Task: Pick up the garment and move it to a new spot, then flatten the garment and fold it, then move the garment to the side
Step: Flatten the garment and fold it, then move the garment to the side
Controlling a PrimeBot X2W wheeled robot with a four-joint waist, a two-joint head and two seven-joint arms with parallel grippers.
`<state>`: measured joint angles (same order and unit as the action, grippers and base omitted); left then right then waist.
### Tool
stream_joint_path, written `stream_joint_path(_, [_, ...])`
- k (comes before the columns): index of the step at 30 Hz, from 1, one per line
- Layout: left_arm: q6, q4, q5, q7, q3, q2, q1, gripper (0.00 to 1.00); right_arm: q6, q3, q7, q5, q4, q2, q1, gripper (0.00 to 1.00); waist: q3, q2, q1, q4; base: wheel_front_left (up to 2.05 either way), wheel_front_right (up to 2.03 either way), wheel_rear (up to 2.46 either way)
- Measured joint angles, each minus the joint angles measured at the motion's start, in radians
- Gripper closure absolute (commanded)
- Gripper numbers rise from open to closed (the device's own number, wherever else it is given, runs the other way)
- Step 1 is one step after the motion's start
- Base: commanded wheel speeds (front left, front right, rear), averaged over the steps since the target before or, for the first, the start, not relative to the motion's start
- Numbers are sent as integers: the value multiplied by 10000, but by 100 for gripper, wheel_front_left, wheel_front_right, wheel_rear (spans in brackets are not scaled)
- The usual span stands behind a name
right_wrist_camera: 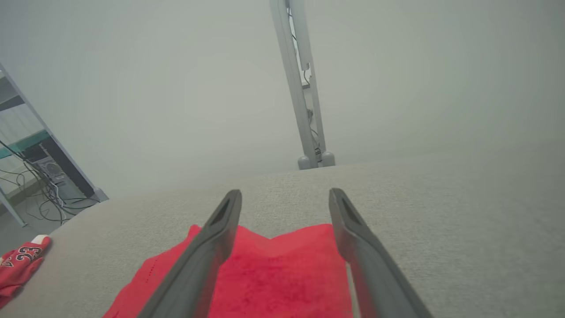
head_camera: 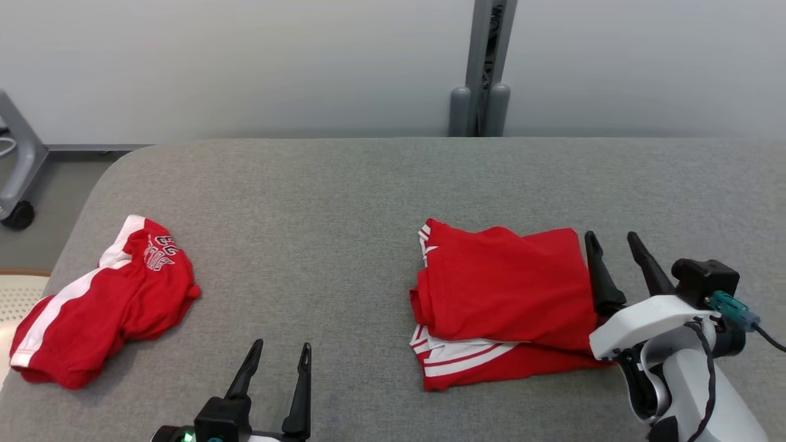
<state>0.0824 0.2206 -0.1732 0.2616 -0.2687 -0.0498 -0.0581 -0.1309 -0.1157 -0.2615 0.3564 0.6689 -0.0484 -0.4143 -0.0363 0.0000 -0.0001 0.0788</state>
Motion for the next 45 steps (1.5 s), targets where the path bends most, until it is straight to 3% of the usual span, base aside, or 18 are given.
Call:
stream_joint_path(5, [140,-40,-614,0,222,4,59,0,0,757,-2,-1488,-807,2,533,0,1,0,1,-563,0,0,0])
stream_joint_path(10, [303,-33,-805,0,244,10,117,0,0,635,0,-2184,-1381,-8,1288,0,171,0,0,-1028,0,0,0])
stream_joint_path(18, [393,-58,-859,0,259,12,293,0,0,155,0,-2334,-2993,-142,2554,0,523,0,0,-1469,0,0,0])
stream_joint_path(27, [523,-205,-382,0,362,-36,300,0,-2,-232,0,-1825,-4589,-270,3874,0,698,0,0,-1526,0,0,0])
stream_joint_path(45, [464,-217,-382,0,309,-2,91,0,0,-159,0,-1632,-4612,-130,4584,0,782,0,1,-1414,0,0,0])
